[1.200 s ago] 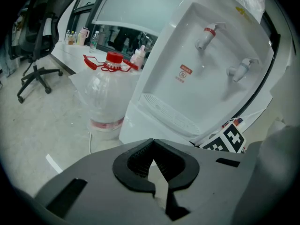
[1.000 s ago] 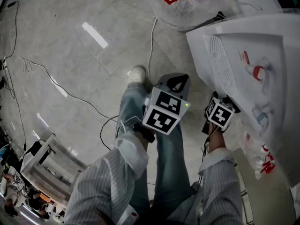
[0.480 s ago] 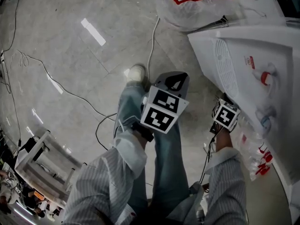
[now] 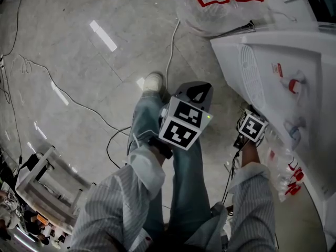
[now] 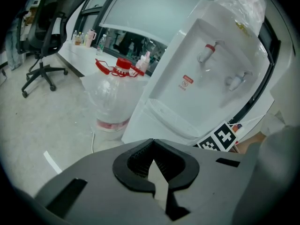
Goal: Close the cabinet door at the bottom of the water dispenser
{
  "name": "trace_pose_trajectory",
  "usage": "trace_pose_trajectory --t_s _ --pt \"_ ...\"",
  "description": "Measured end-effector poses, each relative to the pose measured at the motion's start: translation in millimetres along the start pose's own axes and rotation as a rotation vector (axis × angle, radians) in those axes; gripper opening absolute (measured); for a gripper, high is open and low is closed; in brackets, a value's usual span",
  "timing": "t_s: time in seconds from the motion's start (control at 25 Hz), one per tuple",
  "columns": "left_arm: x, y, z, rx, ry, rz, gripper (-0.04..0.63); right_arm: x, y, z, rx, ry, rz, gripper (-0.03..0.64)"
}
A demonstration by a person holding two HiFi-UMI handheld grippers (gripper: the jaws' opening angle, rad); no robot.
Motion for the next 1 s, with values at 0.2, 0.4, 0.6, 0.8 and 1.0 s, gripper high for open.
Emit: trace_pose_trajectory --t_s 0.2,0.4,0.6,0.8,1.0 --pt "-4.6 17.0 -9.2 -0.004 -0.019 -0.002 0.009 -3.1 13.2 -0.7 -0.047 -0.066 0.005 0.127" --pt "-7.2 40.3 -18.4 -0.04 -0.085 0.04 0.009 -15.5 46.1 2.6 -0.068 -0.148 -0.005 0.117" --pt "-15.1 64.4 -38.9 -0.068 -0.201 0.076 0.009 -39.0 75.9 6.6 -0.079 -0.241 -0.05 0.11" --pt "-17.1 100.2 -60.7 -0.091 -0.265 0.098 0.009 -63.1 133.7 0.5 -0.046 -0.365 -0.16 0.098" --pt "-8.3 147.0 -93.7 -0.061 -0.314 0.129 0.009 -75.0 210.0 -29.6 0.089 -0.391 -0.218 0.083"
Point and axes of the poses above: the fingertips, and each gripper's own axes: y backward along the fingers, x to its right, z out of its underside, the point moved 10 cm from there along y, backward along the fingers, and after that the axes turned 8 degrees about -x, right-handed, at the moved point
